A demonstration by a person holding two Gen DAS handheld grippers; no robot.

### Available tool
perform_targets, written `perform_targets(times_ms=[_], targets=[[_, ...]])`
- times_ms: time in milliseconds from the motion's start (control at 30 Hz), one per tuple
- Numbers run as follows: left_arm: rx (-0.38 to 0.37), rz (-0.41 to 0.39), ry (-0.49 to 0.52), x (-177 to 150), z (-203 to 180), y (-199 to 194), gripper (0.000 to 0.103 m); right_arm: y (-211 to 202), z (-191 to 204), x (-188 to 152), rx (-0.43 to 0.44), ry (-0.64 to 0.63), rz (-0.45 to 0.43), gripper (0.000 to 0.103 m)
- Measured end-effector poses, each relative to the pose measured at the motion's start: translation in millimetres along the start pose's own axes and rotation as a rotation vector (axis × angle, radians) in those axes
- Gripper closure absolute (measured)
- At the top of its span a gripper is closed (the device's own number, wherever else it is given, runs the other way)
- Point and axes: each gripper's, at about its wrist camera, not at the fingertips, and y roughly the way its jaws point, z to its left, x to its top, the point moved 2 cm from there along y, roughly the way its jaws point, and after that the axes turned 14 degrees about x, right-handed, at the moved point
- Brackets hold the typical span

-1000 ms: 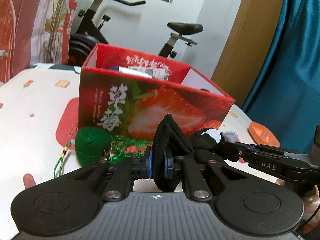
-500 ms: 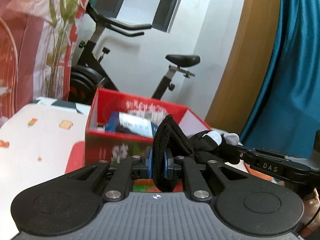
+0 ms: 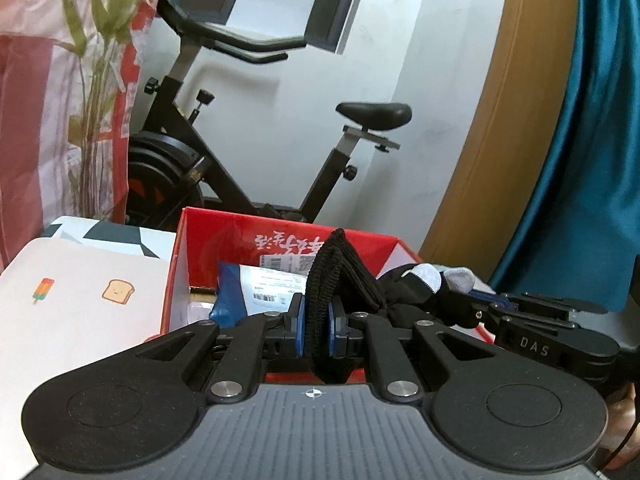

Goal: Organize soft objects
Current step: 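Lift the black glove with both tools over the red box, then open both tools to drop the glove into the red box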

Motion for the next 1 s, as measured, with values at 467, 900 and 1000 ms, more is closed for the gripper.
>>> perform_targets(times_ms=[467,900,1000], targets=[[0.025,0.112,0.036,23,4,82,0.090,84,-45,17,-0.064,0.013,0.136,0.094],[0.079,0.075,0.073,28,12,75,0.030,83,-44,9,-0.161,-0.024,0.144,0.036],[0.085,0.055,0.082,30,11,65,0.017,70,-39,10,-0.162,-0.030,0.124,0.018]])
